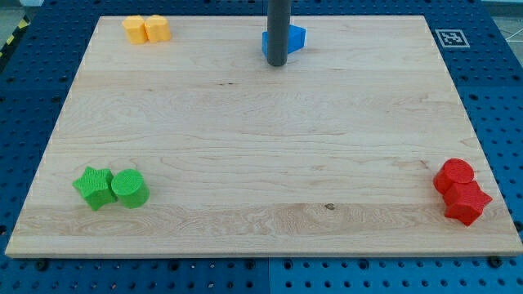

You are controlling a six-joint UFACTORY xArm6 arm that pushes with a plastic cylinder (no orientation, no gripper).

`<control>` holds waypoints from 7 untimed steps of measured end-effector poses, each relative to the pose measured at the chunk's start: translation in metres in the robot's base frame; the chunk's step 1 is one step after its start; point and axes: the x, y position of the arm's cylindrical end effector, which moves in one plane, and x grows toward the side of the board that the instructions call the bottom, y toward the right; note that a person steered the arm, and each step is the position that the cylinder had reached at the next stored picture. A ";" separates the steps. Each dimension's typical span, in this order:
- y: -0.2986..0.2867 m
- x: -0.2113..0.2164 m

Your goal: Point at the yellow hexagon

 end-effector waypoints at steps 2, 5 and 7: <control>-0.023 -0.009; -0.218 -0.017; -0.326 -0.053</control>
